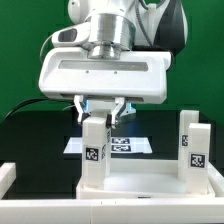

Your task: Assemble desk

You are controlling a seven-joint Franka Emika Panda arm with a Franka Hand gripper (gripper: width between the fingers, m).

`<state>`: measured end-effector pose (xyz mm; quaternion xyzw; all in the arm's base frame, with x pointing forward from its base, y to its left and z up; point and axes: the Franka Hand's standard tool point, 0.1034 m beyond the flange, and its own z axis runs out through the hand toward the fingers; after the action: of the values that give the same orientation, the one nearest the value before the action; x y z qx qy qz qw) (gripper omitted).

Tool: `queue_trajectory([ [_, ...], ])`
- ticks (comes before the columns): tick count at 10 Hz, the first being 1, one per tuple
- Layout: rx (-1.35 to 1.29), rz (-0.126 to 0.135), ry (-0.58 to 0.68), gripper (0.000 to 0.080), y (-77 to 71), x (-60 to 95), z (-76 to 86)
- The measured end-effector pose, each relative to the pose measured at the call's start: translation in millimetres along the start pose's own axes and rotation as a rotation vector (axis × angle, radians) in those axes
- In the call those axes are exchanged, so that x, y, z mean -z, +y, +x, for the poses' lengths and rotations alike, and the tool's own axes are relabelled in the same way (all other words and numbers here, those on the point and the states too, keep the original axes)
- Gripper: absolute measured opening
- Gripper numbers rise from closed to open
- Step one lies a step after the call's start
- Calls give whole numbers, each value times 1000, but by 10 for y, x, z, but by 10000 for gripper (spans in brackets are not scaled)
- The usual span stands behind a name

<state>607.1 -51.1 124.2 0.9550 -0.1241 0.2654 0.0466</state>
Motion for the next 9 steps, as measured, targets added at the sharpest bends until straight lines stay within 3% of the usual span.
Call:
queue_trajectory([
  [1, 0, 0, 0, 287, 1, -3, -3],
  [2, 0, 0, -1, 467, 0, -4, -4],
  [3, 1, -1, -1, 589, 0, -5, -6],
  [4, 1, -1, -1, 589, 1, -5, -7],
  [5, 1, -1, -1, 637, 1, -6, -7],
  [9, 1, -1, -1, 649, 1, -7, -8],
])
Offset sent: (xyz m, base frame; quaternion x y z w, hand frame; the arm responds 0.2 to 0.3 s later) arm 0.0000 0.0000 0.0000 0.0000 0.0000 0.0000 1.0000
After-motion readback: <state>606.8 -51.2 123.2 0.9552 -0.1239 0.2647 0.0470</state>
